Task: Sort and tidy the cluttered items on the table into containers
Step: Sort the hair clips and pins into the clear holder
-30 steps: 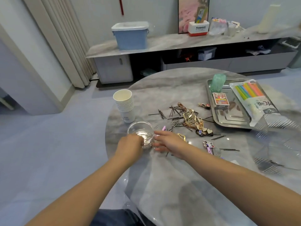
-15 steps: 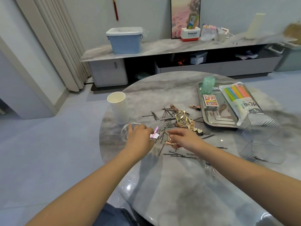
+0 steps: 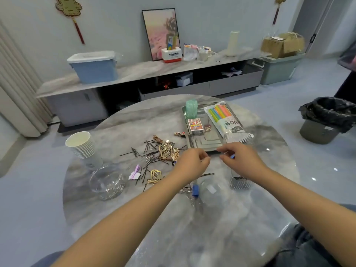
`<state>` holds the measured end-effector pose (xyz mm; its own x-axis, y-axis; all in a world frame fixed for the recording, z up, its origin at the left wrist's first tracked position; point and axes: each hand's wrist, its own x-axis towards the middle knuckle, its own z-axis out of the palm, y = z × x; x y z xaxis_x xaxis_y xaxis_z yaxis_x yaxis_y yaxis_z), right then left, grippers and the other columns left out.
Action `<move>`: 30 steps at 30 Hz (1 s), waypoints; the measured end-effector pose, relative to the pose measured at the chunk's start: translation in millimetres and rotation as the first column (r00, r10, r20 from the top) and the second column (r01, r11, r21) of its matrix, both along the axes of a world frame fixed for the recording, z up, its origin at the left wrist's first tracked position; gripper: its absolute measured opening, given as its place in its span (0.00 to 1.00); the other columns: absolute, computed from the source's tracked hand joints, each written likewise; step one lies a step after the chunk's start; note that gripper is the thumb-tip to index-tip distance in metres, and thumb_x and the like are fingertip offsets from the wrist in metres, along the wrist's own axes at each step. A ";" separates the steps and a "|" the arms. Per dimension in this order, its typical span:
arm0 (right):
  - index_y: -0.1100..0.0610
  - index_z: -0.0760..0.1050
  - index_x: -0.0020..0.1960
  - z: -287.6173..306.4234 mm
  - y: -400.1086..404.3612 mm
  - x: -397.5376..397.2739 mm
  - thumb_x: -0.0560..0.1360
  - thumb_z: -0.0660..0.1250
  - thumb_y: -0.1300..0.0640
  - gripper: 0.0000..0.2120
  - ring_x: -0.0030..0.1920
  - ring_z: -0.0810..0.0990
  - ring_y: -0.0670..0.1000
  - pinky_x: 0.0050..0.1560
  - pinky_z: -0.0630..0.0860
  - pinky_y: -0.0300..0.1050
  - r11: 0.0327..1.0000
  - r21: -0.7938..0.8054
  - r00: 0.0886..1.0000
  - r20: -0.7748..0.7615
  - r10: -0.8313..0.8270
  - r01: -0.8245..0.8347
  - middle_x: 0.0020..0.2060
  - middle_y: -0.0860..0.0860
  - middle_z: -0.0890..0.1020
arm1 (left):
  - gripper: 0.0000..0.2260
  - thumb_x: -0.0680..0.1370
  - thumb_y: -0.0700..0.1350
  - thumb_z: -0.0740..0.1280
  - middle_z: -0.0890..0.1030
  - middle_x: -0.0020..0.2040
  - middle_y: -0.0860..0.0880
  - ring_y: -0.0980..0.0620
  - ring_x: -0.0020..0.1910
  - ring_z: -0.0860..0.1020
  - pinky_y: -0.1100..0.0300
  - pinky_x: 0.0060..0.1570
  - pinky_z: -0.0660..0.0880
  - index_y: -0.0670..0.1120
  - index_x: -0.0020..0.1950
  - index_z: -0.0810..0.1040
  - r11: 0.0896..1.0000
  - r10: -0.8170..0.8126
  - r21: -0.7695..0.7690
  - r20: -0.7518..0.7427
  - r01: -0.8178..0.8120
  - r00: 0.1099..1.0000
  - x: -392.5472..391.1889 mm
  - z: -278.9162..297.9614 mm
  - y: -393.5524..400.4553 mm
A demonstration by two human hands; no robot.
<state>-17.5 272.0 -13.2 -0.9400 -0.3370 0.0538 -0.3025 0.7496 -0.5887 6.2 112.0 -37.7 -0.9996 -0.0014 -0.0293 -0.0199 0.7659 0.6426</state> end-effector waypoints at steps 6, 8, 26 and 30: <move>0.55 0.76 0.62 1.6 25.6 -22.5 0.75 0.64 0.59 0.16 0.63 0.70 0.55 0.58 0.67 0.43 0.971 0.152 0.982 -0.080 -0.173 0.184 0.61 0.54 0.76 | 0.15 0.79 0.53 0.61 0.75 0.37 0.47 0.48 0.38 0.72 0.58 0.32 0.64 0.41 0.46 0.75 0.997 0.005 0.082 0.090 -0.013 0.996 -28.4 -2.2 50.2; 0.53 0.70 0.68 -0.1 33.4 -30.9 0.75 0.63 0.56 0.21 0.67 0.64 0.59 0.64 0.63 0.48 0.928 0.285 0.970 -0.073 -0.231 0.242 0.67 0.55 0.70 | 0.15 0.80 0.53 0.61 0.76 0.38 0.42 0.43 0.40 0.73 0.57 0.31 0.61 0.41 0.46 0.74 0.996 -0.013 0.085 0.114 0.003 0.993 -34.3 -4.6 61.8; 0.60 0.70 0.66 -11.7 12.5 -16.4 0.76 0.62 0.56 0.19 0.62 0.72 0.55 0.59 0.69 0.47 0.975 0.220 0.997 0.081 -0.012 -0.006 0.63 0.56 0.73 | 0.19 0.76 0.41 0.61 0.82 0.36 0.48 0.48 0.37 0.83 0.52 0.39 0.82 0.48 0.68 0.74 0.982 0.041 0.175 0.194 -0.076 0.980 -22.6 -27.3 14.2; 0.53 0.65 0.71 -19.1 10.7 -10.9 0.76 0.63 0.52 0.24 0.64 0.69 0.56 0.59 0.69 0.48 0.953 0.304 1.000 0.018 0.004 -0.009 0.67 0.54 0.68 | 0.20 0.76 0.44 0.64 0.81 0.48 0.51 0.53 0.47 0.80 0.62 0.44 0.76 0.49 0.68 0.73 0.998 -0.057 -0.004 0.282 0.060 0.958 -6.0 -25.2 -14.7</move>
